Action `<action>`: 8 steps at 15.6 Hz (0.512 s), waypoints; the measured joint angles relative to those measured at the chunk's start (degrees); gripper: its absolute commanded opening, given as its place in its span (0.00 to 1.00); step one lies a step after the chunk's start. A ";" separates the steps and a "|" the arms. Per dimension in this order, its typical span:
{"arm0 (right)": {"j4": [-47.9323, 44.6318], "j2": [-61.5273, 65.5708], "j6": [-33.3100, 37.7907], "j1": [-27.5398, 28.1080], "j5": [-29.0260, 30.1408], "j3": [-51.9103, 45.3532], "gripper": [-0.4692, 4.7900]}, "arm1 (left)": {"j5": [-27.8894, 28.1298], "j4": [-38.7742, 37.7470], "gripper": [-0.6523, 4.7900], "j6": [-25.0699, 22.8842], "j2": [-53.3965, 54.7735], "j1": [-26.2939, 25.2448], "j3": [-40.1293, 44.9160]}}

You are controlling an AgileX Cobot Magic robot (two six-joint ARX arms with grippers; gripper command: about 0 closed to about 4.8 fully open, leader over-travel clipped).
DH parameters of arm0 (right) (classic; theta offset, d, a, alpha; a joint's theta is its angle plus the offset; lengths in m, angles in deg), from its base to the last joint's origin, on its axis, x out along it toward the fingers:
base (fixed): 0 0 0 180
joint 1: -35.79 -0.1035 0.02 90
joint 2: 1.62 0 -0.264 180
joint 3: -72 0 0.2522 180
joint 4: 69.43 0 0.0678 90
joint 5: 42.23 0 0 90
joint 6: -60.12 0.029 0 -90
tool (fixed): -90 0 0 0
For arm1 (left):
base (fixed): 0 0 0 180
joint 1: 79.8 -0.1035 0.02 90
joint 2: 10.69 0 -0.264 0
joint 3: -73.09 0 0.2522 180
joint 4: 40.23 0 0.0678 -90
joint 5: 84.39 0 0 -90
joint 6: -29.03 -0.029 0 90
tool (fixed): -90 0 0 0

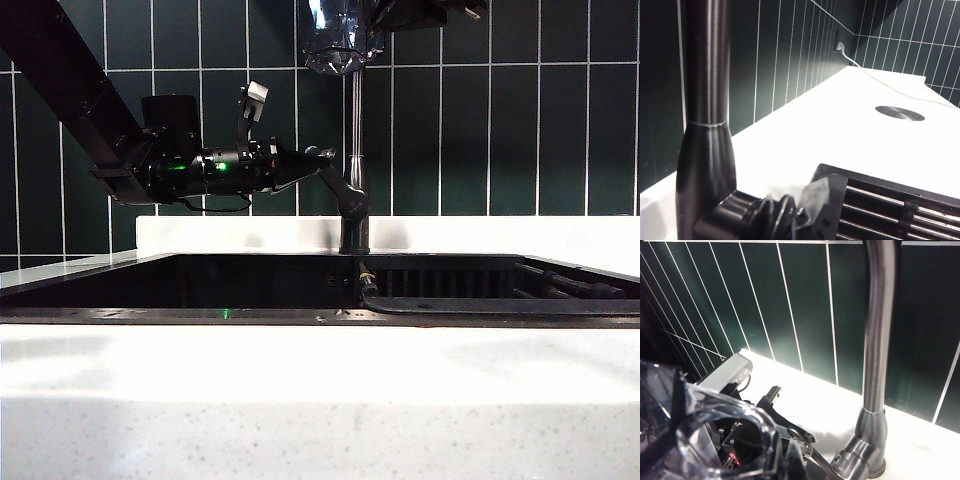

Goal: Pick up the mug next to the sink, go to the faucet to get some water, pour the water into the sink, and finally put the mug back to its place.

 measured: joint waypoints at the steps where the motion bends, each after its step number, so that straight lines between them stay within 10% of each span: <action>1: 0.02 0.00 0.02 0.00 0.00 0.00 0.09 | 0.04 0.44 0.11 0.26 0.02 0.00 0.04; 8: 0.04 0.00 0.02 0.00 0.00 0.00 0.09 | 0.00 0.72 0.11 0.85 0.02 0.02 0.11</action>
